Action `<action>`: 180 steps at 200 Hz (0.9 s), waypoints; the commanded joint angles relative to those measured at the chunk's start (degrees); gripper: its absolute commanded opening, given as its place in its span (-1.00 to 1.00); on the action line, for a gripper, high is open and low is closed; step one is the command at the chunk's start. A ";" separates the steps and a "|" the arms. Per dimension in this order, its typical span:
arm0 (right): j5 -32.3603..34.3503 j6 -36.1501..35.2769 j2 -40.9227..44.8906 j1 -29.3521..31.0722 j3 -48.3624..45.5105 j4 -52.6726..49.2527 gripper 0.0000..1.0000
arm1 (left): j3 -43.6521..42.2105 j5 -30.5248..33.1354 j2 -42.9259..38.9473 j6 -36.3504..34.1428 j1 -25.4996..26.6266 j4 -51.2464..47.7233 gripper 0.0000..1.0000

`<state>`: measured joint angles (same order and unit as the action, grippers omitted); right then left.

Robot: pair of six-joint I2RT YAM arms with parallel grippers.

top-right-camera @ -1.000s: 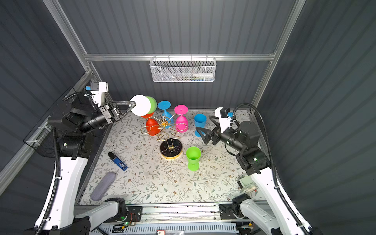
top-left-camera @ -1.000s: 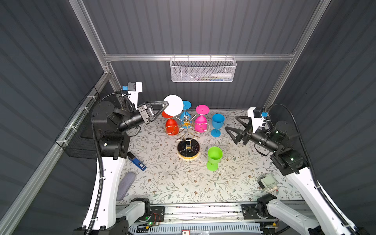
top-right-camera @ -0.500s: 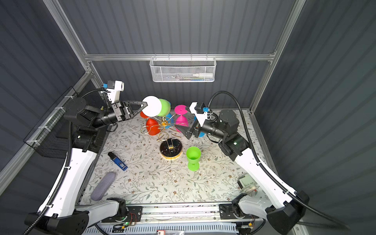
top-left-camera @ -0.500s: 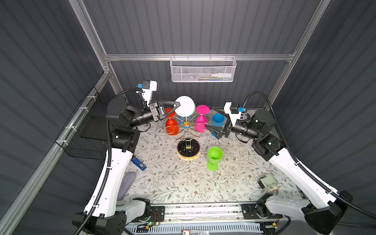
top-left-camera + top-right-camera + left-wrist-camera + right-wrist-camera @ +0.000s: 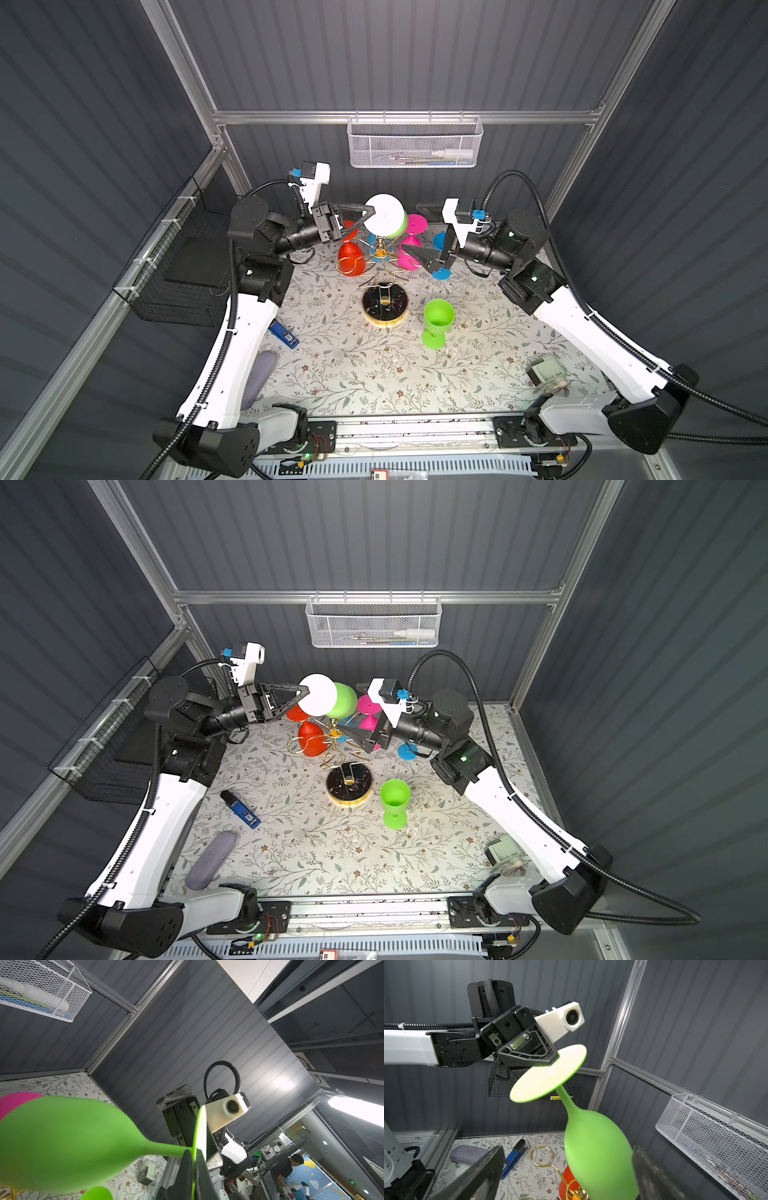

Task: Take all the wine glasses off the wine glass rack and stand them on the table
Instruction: 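Raise the lime green glass with the left gripper while the right gripper approaches it, then close the right gripper on the lime green glass's base beside the left gripper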

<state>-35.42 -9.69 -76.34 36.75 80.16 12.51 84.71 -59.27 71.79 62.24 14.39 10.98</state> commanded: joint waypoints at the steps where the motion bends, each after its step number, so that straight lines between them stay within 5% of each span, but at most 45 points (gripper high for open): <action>1: -0.49 -0.38 -1.11 0.65 1.88 1.93 0.90 | -0.13 -1.01 0.58 1.56 0.89 3.61 -1.00; 74: 0.63 0.92 -6.31 1.92 6.05 2.83 0.70 | -0.13 -0.27 1.42 0.69 3.58 3.09 -1.00; 180: 2.35 0.02 -7.11 3.33 5.93 3.68 0.11 | 0.09 0.19 2.30 0.34 4.76 3.28 -1.00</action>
<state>-33.80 -9.43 -83.64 39.53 85.32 15.03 84.68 -59.13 73.91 63.22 18.57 12.27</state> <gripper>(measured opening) 0.576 0.061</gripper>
